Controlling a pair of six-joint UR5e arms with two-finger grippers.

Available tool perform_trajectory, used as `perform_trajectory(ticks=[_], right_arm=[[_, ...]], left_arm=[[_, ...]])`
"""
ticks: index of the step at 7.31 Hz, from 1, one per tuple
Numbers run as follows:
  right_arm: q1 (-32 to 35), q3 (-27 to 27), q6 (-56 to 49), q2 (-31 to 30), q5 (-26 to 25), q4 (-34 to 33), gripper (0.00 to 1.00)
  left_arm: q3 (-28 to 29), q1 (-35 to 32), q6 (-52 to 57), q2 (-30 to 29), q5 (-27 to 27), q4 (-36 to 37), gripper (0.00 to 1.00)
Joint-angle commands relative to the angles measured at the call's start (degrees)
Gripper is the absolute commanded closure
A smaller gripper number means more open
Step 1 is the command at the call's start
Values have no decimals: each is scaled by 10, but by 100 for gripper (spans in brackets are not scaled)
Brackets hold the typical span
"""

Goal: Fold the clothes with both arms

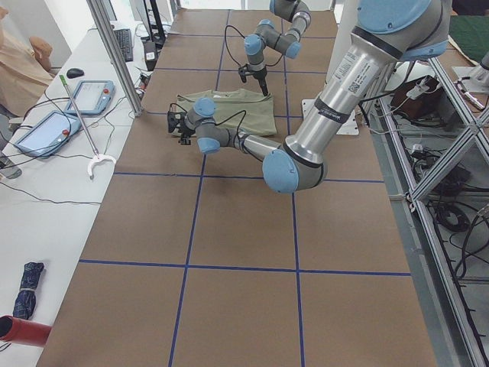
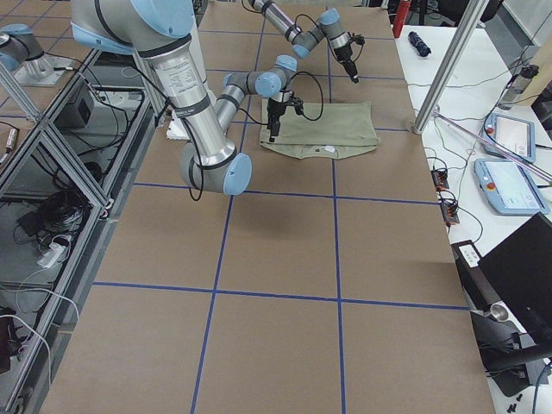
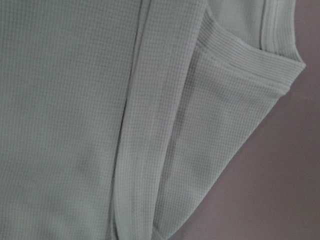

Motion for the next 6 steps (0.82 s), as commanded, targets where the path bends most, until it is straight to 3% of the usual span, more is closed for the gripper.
perform_trajectory(ticks=[1, 6], right_arm=[[0, -30, -20, 18, 2, -2, 0], [-14, -47, -21, 23, -5, -3, 0]], left_arm=[[-10, 2, -2, 9, 0, -1, 46], [-10, 2, -2, 15, 0, -1, 45]])
